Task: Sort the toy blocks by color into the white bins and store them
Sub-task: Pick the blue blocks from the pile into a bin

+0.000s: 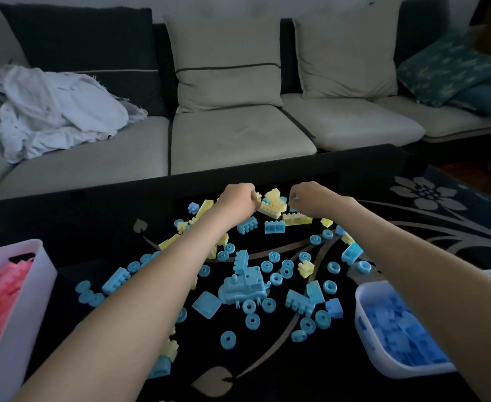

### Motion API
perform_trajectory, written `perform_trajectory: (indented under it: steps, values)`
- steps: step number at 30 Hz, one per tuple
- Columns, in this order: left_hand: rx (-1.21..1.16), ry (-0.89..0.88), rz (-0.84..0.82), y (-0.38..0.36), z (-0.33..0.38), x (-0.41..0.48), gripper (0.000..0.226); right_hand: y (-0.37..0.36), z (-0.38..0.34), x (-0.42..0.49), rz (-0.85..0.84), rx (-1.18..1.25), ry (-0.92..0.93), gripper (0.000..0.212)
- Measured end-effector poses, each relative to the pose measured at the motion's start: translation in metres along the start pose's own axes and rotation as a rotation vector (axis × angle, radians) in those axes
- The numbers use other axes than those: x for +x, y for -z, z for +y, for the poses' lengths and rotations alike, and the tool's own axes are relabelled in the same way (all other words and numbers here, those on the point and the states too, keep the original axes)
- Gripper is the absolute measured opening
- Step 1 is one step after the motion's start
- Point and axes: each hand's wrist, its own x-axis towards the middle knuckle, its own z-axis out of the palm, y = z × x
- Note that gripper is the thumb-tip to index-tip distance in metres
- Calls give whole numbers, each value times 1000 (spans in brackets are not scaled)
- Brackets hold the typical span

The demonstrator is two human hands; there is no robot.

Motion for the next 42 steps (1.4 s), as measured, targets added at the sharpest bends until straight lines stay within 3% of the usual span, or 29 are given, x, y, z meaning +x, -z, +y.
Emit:
perform_trajectory:
  steps: [3,9,15,18,21,23,25,33,42]
  values:
    - [-100,-49,28,14,14,-21,10,15,1,-24,73,45,18,29]
    - [-117,-224,-120,18,80,-86,14,44,36,-114,170,158,46,22]
    - [-126,-374,-280,-23,150,-142,12,37,68,-218,168,359,110,9]
    - [-31,-410,-352,-48,161,-151,19,21,92,-242,173,288,108,7]
    - [88,-434,-357,-64,159,-154,24,6,108,-258,54,84,101,24]
    - [107,-448,-351,-66,155,-156,30,4,111,-267,17,108,86,42]
    - [80,-463,-333,-60,148,-158,30,9,113,-270,66,173,75,49]
    - [-158,-408,-136,-29,113,-155,25,31,95,-232,256,193,90,35]
    - [-140,-137,-85,-11,52,-118,29,25,58,-126,42,27,9,48]
